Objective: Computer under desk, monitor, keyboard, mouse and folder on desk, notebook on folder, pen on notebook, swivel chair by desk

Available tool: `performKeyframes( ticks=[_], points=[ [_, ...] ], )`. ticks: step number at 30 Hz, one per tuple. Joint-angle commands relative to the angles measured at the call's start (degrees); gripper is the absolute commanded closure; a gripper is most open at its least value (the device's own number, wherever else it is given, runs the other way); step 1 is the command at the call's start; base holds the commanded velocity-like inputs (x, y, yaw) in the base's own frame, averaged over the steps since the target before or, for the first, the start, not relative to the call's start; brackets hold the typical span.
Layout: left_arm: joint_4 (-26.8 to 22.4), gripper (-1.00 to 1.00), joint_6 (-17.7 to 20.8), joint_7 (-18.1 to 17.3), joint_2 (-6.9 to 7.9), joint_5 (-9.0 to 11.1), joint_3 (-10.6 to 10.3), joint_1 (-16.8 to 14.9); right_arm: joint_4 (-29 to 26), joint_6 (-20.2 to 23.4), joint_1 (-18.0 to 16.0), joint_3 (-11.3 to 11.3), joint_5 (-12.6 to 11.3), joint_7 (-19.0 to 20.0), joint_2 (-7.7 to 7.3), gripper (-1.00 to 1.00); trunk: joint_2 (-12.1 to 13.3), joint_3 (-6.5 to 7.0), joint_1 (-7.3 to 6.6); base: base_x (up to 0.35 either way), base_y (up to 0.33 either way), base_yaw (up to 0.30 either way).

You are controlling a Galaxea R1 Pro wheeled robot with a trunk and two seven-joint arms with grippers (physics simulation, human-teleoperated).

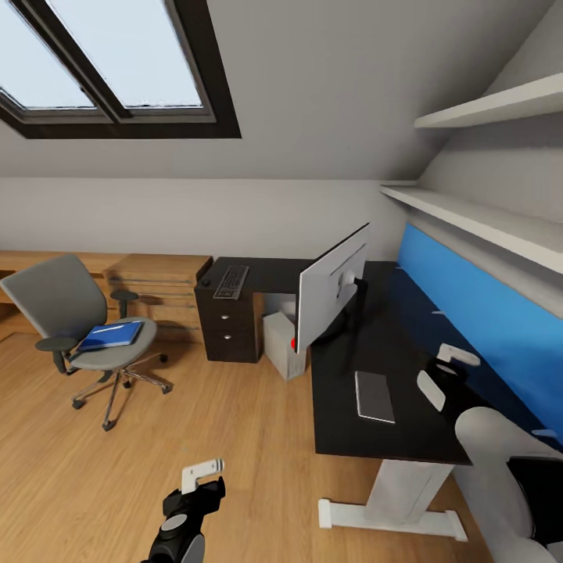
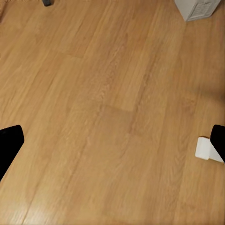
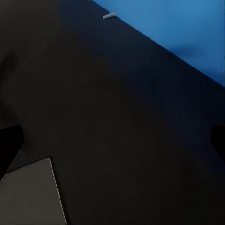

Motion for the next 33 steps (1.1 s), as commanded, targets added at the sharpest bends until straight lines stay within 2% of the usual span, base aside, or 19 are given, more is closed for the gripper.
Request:
performKeyframes(
  ticks=[1, 3, 5, 6, 8, 10, 11, 12, 16, 20, 27, 33],
  points=[
    [-0.2, -1.0, 0.2, 0.4, 0.05, 0.4, -0.1, 0.0, 0.8, -0.9, -0.6, 0.2, 0.2, -0.1, 0.42, -1.0, -0.1, -0.11, 0.03, 0.0, -0.007, 0.0],
    [-0.6, -1.0, 0.2, 0.4, 0.11, 0.4, 0.0, 0.0, 2.5, -2.7, -1.7, -0.1, 0.9, 0.0, 1.93, -1.0, -0.1, -0.11, 0.03, 0.0, -0.005, 0.0],
    [-0.9, -1.0, 0.1, 0.4, 0.16, 0.4, 0.0, 0.0, 3.7, -3.7, -2.3, -0.4, 0.6, 0.0, 3.13, -1.0, -0.1, -0.11, 0.03, 0.0, -0.002, 0.0],
    [-1.0, -1.0, 0.2, 0.4, 0.17, 0.5, 0.1, 0.0, 4.9, -4.0, -2.5, -0.6, -0.8, 0.1, 3.61, -1.0, -0.1, -0.11, 0.03, 0.0, -0.001, 0.0],
    [-1.1, -1.0, 0.2, 0.4, 0.16, 0.5, 0.1, 0.0, 8.4, -4.7, -2.6, -0.8, -6.2, 0.8, 4.23, -1.0, -0.1, -0.11, 0.03, 0.0, 0.0, 0.0],
    [-1.1, -1.0, 0.2, 0.4, 0.19, 0.5, 0.1, 0.0, 9.6, -5.2, -2.6, -0.8, -8.4, 1.3, 4.61, -1.0, -0.1, -0.11, 0.03, 0.0, 0.0, 0.0],
    [-1.2, -1.0, 0.2, 0.4, 0.2, 0.6, 0.1, 0.0, 11.5, -9.3, -2.4, -0.8, -11.7, 2.2, 6.94, -1.0, -0.1, -0.11, 0.03, 0.0, 0.0, 0.0],
    [-1.2, -1.0, 0.2, 0.4, 0.21, 0.5, 0.1, 0.0, 11.7, -10.9, -2.1, -0.8, -12.0, 2.3, 7.2, -1.0, -0.1, -0.11, 0.03, 0.0, 0.0, 0.0],
    [-1.3, -1.0, 0.2, 0.4, 0.22, 0.5, 0.1, 0.0, 11.9, -14.4, -0.7, -0.7, -11.8, 2.4, 7.57, -1.0, -0.1, -0.11, 0.03, 0.0, 0.0, 0.0],
    [-1.3, -1.0, 0.2, 0.4, 0.23, 0.5, 0.1, 0.0, 11.9, -17.8, 1.3, -0.5, -9.6, 2.4, 7.75, -1.0, -0.1, -0.11, 0.03, 0.0, 0.0, 0.0],
    [-1.3, -1.0, 0.2, 0.4, 0.24, 0.5, 0.1, 0.0, 11.9, -18.8, 1.8, -0.5, -6.4, 2.4, 7.83, -1.0, -0.1, -0.11, 0.03, 0.045, 0.0, 0.0],
    [-1.2, -1.0, 0.2, 0.4, 0.16, 0.6, 0.1, 0.0, 11.9, -19.1, 2.1, -0.5, -4.8, 2.5, 7.87, -1.0, -0.1, -0.11, 0.03, 0.263, 0.0, 0.0]
  ],
)
